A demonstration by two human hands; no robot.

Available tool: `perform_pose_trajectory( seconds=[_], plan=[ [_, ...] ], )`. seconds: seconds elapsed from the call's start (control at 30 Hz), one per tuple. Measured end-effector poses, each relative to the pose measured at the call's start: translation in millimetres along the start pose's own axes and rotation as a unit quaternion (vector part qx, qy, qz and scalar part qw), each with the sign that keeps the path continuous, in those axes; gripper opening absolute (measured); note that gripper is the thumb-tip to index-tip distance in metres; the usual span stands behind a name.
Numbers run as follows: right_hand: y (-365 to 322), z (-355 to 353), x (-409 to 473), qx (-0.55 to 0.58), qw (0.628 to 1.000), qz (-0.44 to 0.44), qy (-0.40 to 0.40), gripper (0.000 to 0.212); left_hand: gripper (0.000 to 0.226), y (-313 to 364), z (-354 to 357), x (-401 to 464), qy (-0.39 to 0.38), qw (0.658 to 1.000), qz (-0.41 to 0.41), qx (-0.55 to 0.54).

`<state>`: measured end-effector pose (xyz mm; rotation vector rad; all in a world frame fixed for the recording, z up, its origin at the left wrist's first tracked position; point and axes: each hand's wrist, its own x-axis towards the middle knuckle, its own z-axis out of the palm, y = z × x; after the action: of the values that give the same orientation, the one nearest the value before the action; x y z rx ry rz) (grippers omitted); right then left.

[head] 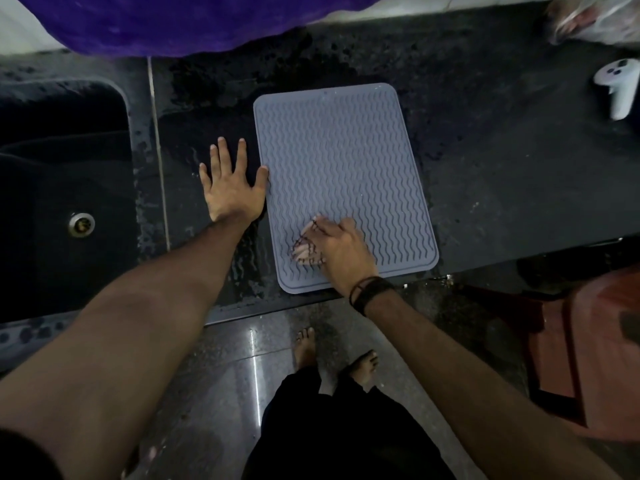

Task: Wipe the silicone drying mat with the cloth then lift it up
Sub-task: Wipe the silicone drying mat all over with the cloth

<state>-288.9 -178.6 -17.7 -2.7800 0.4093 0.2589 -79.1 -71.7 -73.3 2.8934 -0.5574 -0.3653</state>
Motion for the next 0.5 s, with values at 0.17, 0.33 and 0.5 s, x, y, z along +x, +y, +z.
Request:
perform_pose_trajectory(
  seconds=[0.17, 0.33, 0.5],
  plan=[
    [3.9, 8.1, -59.8, -0.002, 0.999, -0.031, -0.017, 0.066, 0.072, -0.4, -1.2, 0.3, -0.003, 1.0, 0.002, -0.002],
    [6.4, -4.0, -68.6, 0.029, 0.999, -0.034, -0.02, 0.059, 0.072, -0.9, -0.7, 0.3, -0.001, 1.0, 0.005, -0.008],
    [4.7, -22.1, 12.1, 0.05, 0.997, -0.006, 0.064, 0.059, 0.072, -0.9, -0.9, 0.2, 0.0, 1.0, 0.007, -0.004]
  ],
)
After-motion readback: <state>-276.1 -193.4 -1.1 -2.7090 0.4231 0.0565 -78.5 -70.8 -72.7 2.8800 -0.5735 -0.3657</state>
